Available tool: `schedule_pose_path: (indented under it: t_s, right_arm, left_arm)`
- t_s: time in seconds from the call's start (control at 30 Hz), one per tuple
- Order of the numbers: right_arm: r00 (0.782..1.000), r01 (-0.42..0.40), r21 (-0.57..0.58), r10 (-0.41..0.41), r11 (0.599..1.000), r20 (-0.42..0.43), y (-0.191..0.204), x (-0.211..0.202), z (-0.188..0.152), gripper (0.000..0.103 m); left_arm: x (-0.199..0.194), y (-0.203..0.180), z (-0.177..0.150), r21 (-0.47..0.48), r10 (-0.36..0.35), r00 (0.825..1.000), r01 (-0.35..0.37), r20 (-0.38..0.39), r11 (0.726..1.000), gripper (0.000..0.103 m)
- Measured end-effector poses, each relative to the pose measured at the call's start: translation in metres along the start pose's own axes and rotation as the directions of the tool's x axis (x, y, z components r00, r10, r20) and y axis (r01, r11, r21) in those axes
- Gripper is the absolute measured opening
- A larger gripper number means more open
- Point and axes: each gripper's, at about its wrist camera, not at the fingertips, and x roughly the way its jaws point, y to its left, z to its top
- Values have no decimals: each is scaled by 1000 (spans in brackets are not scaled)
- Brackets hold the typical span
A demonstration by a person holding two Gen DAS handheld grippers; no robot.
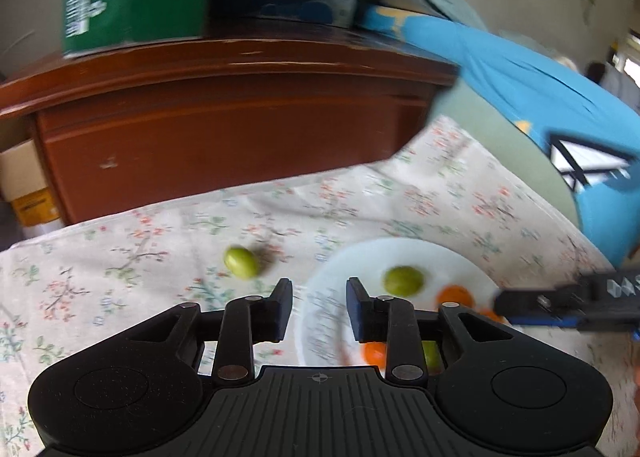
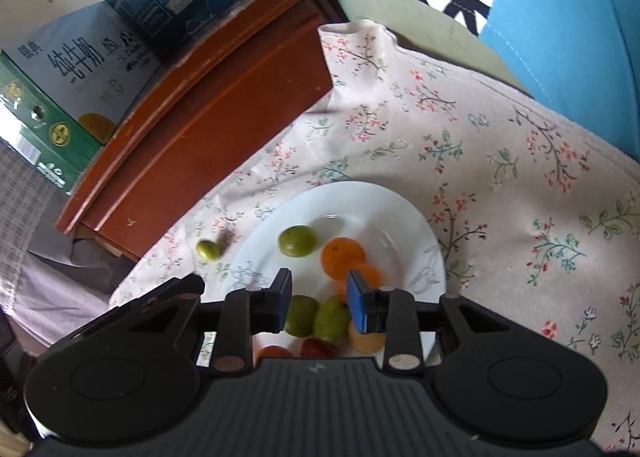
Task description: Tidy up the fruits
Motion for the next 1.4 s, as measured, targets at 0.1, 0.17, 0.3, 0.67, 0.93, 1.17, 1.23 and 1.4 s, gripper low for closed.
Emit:
schedule_pose_path:
  t_s: [0.1,0.17,0.3,0.67,0.93,1.17,1.23,1.4]
  right_arm:
    - [1000,3,-8,-3,1000,-1,2,-1,-1,32]
    - [1000,0,-6,0,1000,-7,3,-1,-2,32]
    - [1000,-16,-11,15,1000,-20,5,1,-2,32]
    - [998,-32,-13,31,999,-52,8,6,-4,32]
    - [998,-39,-27,37,999,-49,10,6,-5,32]
    - [998,-36,-27,34,999,-50,9,7,-5,32]
    - [998,-35,-23,34,999,-52,9,7,-5,32]
    - [998,-29,-22,28,999,-57,9,9,-5,32]
  left_arm:
    - [7,14,3,-29,36,999,-37,-2,999,29]
    - [14,22,4,-39,53,999,-54,-8,998,29]
    - [27,35,0,-36,95,995,-96,-31,995,29]
    - [30,49,-16,-6,103,994,-103,-19,995,33]
    - [33,48,-16,8,98,995,-98,-8,995,33]
    - [42,47,-20,-1,95,995,-95,-23,995,29]
    - [42,46,-20,2,94,995,-94,-23,996,22]
    - [36,39,-15,3,67,998,-67,-12,998,22]
